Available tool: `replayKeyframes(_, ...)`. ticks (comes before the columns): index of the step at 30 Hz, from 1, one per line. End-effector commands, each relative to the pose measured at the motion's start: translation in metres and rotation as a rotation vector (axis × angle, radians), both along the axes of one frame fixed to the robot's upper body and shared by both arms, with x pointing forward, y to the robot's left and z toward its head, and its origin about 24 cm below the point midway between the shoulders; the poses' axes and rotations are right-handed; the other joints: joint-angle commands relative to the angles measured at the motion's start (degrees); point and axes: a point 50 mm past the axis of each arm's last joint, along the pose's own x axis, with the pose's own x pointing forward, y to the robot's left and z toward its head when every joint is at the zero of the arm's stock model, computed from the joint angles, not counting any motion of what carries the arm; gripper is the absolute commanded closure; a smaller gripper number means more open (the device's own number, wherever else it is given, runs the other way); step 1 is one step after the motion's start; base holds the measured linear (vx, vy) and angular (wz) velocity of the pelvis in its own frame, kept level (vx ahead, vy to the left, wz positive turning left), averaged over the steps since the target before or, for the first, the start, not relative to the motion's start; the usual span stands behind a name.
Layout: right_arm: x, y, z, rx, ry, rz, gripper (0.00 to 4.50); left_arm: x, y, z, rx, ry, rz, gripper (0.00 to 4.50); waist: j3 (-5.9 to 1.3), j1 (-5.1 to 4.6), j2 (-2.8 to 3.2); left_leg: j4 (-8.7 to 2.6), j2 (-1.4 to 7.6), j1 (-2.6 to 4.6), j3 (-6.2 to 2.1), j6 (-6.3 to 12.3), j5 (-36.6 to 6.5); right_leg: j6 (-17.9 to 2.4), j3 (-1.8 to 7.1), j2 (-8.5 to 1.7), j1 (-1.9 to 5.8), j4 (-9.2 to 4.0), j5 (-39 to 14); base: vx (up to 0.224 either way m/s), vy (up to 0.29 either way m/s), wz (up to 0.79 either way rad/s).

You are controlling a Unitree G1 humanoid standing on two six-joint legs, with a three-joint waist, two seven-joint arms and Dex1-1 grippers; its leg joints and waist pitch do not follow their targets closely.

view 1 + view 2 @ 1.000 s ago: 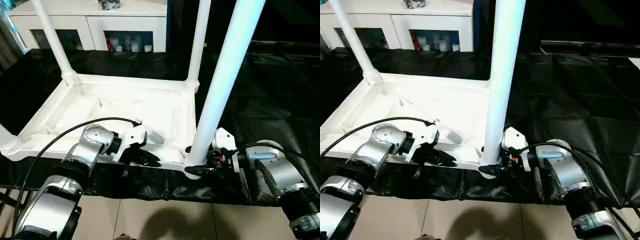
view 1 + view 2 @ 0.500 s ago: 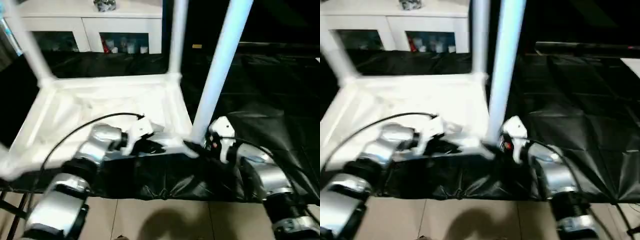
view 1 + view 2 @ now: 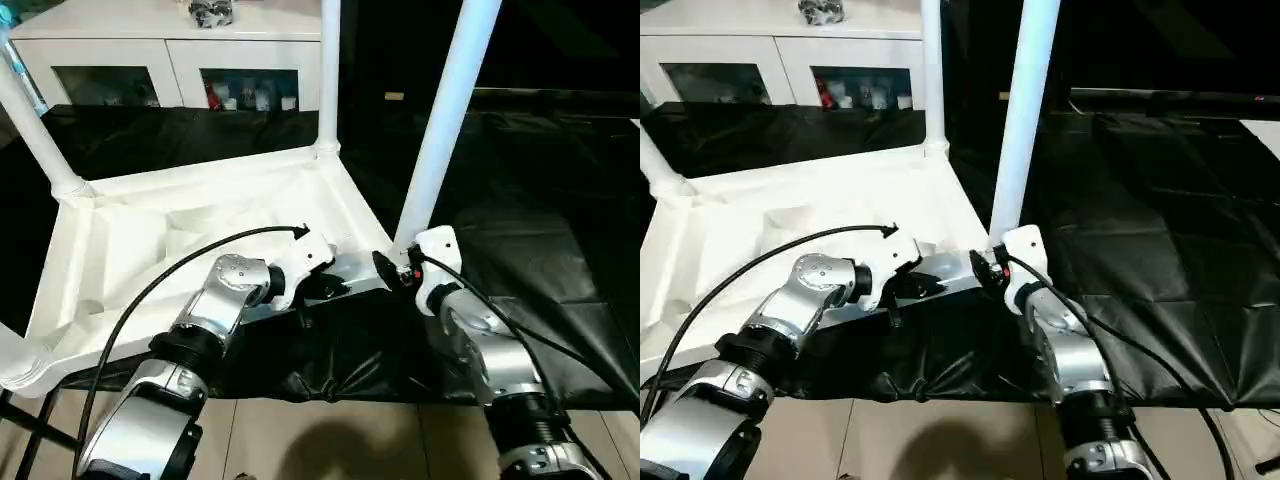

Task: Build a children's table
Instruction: Rotate leg to tighten

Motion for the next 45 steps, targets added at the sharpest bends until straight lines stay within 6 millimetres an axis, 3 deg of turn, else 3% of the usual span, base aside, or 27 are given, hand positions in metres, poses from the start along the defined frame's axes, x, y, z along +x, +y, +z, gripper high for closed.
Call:
replayKeyframes(1,-0.009,0.025,0.012,0.021,-0.047,0.283,0.89,-0.008,-0.009,0.002,-0.069,0.002,-0.116,4.50,-3.23,0.16,-0.73,-3.83,2.41,0.27,-1.38,4.35,-11.53,-11.02,3.09,-3.80,3.06,-4.26,-12.03,0.000,0.000,0.00)
replayKeyframes(3,-0.014,0.018,0.013,0.011,-0.033,0.380,0.89,-0.010,-0.002,0.005,-0.083,0.006,-0.160,4.50,-3.20,0.28,-0.80,-3.67,2.44,0.18,-1.29,5.34,-10.57,-11.58,3.11,-3.81,3.09,-4.06,-10.86,0.000,0.000,0.00)
replayKeyframes(4,-0.018,0.012,0.014,0.001,-0.023,0.445,0.89,-0.011,0.004,0.006,-0.089,0.014,-0.187,4.50,-3.15,0.42,-1.11,-3.64,2.54,0.19,-1.18,6.01,-10.79,-11.49,3.02,-3.79,3.16,-4.25,-12.20,0.000,0.000,0.00)
replayKeyframes(6,-0.021,0.004,0.014,-0.014,-0.007,0.511,0.89,-0.012,0.011,0.007,-0.085,0.020,-0.220,4.50,-3.01,0.84,-0.81,-3.70,2.79,0.31,-1.17,6.00,-11.11,-11.45,2.95,-3.77,2.91,-4.27,-13.77,0.000,0.000,0.00)
replayKeyframes(9,-0.026,-0.005,0.016,-0.039,0.009,0.617,0.89,-0.013,0.021,0.009,-0.086,0.035,-0.247,4.50,-2.91,1.15,-0.81,-3.84,3.00,0.48,-1.15,5.24,-12.45,-11.40,2.96,-3.76,2.68,-4.28,-15.67,0.000,0.000,0.00)
replayKeyframes(13,-0.034,-0.012,0.018,-0.044,0.073,0.755,0.89,-0.015,0.031,0.010,-0.104,0.077,-0.284,4.50,-3.01,1.45,-0.92,-3.82,3.12,0.45,-1.21,5.29,-11.97,-11.93,2.98,-3.84,2.78,-4.00,-14.29,0.000,0.000,0.00)
replayKeyframes(19,-0.039,-0.017,0.011,-0.089,0.144,0.845,1.14,-0.017,0.037,0.013,-0.111,0.102,-0.350,4.50,-3.12,2.30,-1.11,-3.64,3.04,0.48,-1.08,5.48,-10.35,-11.93,3.03,-3.99,2.71,-3.91,-13.96,0.000,0.000,0.00)
replayKeyframes(21,-0.040,-0.018,0.009,-0.106,0.158,0.861,1.41,-0.018,0.037,0.013,-0.101,0.105,-0.372,4.50,-3.05,2.51,-1.04,-3.72,3.08,0.60,-1.10,5.04,-10.89,-11.93,2.99,-3.99,2.56,-4.03,-15.00,0.000,0.000,0.00)
replayKeyframes(26,-0.040,-0.016,0.007,-0.095,0.165,0.867,1.79,-0.020,0.038,0.012,-0.092,0.117,-0.394,4.50,-3.09,2.51,-1.13,-3.76,3.10,0.55,-1.16,4.73,-10.88,-11.87,2.99,-3.98,2.69,-3.88,-14.41,0.000,0.000,0.00)
replayKeyframes(33,-0.045,-0.012,0.006,-0.061,0.179,0.905,1.92,-0.022,0.041,0.009,-0.073,0.140,-0.420,4.50,-3.12,2.54,-0.96,-3.71,3.08,0.54,-1.13,5.05,-10.64,-12.29,2.93,-3.88,2.69,-3.83,-13.44,0.000,0.000,0.00)
replayKeyframes(38,-0.047,-0.010,0.005,-0.027,0.179,0.896,1.92,-0.021,0.041,0.008,-0.073,0.140,-0.407,4.50,-3.12,2.57,-0.99,-3.77,3.13,0.58,-1.17,4.59,-11.18,-12.11,2.98,-3.97,2.74,-3.89,-14.33,0.000,0.000,0.00)
replayKeyframes(40,-0.040,-0.005,0.002,0.009,0.140,0.757,1.92,-0.016,0.038,0.006,-0.052,0.114,-0.324,4.50,-3.13,2.65,-1.05,-3.78,3.10,0.55,-1.19,4.57,-11.04,-11.93,2.97,-4.01,2.70,-3.90,-14.39,0.000,0.000,0.00)
replayKeyframes(41,-0.031,-0.002,0.000,0.026,0.113,0.605,1.93,-0.014,0.033,0.003,-0.041,0.100,-0.275,4.50,-3.00,2.45,-1.03,-3.90,3.08,0.46,-1.25,4.01,-11.13,-11.66,3.02,-4.00,2.59,-3.96,-14.94,0.000,0.000,0.00)
replayKeyframes(44,-0.026,-0.001,-0.002,0.031,0.097,0.513,1.93,-0.012,0.027,0.002,-0.040,0.085,-0.228,4.50,-2.84,1.71,-1.24,-4.19,2.89,0.50,-1.53,1.97,-13.31,-9.91,2.86,-4.18,2.71,-4.56,-20.57,0.000,0.000,0.00)
replayKeyframes(45,-0.022,0.000,-0.004,0.040,0.096,0.437,1.93,-0.011,0.021,0.001,-0.044,0.072,-0.202,4.50,-2.75,1.56,-1.17,-4.21,2.85,0.90,-1.47,1.84,-14.40,-9.62,2.93,-4.08,2.34,-4.93,-21.74,0.000,0.000,0.00)
